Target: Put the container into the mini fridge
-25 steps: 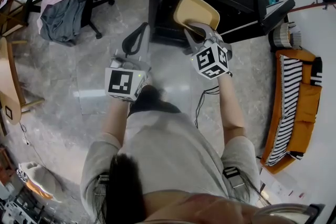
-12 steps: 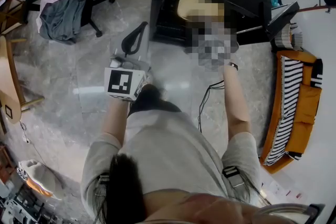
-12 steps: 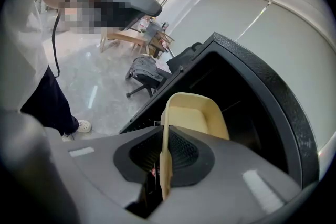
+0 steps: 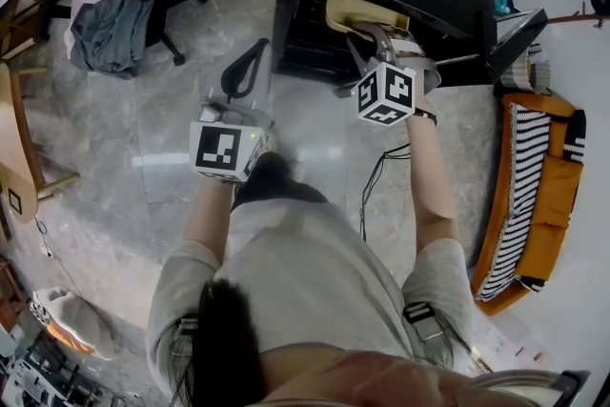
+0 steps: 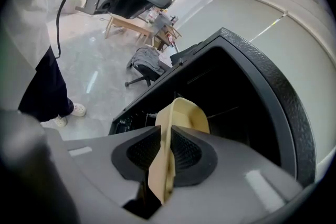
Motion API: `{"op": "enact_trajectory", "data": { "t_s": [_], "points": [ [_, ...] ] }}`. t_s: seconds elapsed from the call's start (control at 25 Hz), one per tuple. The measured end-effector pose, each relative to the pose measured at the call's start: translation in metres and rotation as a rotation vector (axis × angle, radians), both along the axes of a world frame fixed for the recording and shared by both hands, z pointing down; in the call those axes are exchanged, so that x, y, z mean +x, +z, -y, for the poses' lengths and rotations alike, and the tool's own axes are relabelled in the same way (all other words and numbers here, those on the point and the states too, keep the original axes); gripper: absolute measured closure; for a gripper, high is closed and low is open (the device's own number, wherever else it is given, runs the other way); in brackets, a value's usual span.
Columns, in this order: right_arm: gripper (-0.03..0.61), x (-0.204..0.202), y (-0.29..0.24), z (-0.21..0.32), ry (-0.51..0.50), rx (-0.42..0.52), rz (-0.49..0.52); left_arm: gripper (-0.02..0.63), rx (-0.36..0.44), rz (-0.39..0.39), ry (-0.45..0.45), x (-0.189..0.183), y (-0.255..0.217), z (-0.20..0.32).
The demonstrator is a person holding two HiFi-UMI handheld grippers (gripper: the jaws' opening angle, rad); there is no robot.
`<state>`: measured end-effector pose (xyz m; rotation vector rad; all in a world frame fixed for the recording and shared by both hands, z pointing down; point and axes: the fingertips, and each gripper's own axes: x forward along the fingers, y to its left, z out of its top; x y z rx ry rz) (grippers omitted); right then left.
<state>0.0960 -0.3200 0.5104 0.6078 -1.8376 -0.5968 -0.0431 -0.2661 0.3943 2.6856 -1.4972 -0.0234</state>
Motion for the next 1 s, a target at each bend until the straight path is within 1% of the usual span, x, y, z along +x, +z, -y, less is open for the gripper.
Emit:
{"op": "enact_trajectory", "data": {
  "t_s": [0.24,0.6,1.0],
  "points": [
    [0.515,0.006,-0.002,0.014,-0.014,0.054,-0.063,0.612,-0.006,0.005,-0.004,0.000,0.003,0.005],
    [0.514,0.012,-0.002,0.036,-0.001,0.115,-0.106,0.612,-0.011,0.013,-0.012,-0.005,0.006,0.012],
    [0.515,0.016,-0.003,0.055,0.034,0.176,-0.097,0.612,-0.020,0.003,-0.018,-0.004,0.004,0.019]
  ]
}}
